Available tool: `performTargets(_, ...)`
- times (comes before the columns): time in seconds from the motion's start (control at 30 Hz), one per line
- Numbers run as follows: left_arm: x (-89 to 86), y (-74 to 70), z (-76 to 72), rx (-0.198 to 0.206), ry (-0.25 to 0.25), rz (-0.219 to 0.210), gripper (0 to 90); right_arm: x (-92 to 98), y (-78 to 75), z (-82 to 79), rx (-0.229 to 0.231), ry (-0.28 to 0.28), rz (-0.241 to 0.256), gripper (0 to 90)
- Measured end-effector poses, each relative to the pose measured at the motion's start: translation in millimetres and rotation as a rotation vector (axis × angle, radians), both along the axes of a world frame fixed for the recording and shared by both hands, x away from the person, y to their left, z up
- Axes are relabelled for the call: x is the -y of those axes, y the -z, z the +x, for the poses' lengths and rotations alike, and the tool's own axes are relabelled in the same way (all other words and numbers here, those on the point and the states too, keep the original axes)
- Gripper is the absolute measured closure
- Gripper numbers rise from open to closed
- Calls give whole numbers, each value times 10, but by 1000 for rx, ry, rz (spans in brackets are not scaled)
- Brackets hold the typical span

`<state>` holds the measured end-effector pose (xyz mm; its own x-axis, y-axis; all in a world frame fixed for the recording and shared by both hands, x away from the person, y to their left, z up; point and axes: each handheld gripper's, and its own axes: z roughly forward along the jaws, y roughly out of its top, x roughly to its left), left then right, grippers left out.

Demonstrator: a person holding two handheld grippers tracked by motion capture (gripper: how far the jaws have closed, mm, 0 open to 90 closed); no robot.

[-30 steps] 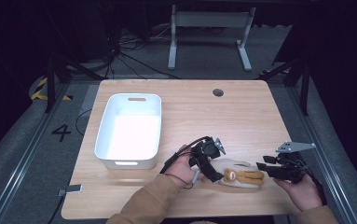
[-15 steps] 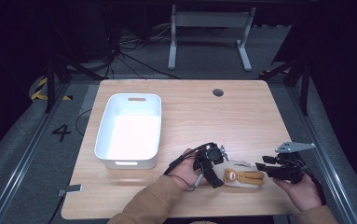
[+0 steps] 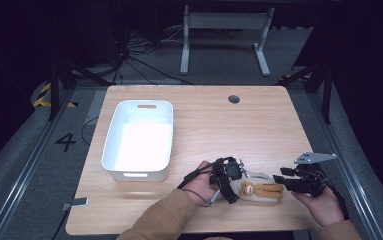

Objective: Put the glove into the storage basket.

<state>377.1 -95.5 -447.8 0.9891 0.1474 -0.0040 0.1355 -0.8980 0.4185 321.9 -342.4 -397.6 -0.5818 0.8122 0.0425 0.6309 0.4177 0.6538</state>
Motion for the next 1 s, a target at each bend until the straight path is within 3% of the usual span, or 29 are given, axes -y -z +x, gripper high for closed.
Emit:
performTargets(0.23,-42,-30,4,2,-23,-20,213,-5,-1,-1,-1,-3,11,555)
performTargets(0.3,-62,-56,-1,4,-30,-20,295,-2,-1,0,1,-4,11,555)
performTargets(0.33,-71,-65,-3,4,-32,-18,382,-4,-1,-2,-2,-3,12,557)
performTargets(0.53,-77,-101,-26,2,-52,8,550,-15,5,-2,-4,-7,10,571)
performTargets(0.8,-85,-116,-28,-7,-87,-4,635,-7,11,3,-5,-7,10,579)
performTargets(1.0,-139,-198,-13,-21,-116,-52,647,3,16,9,-3,-3,12,580)
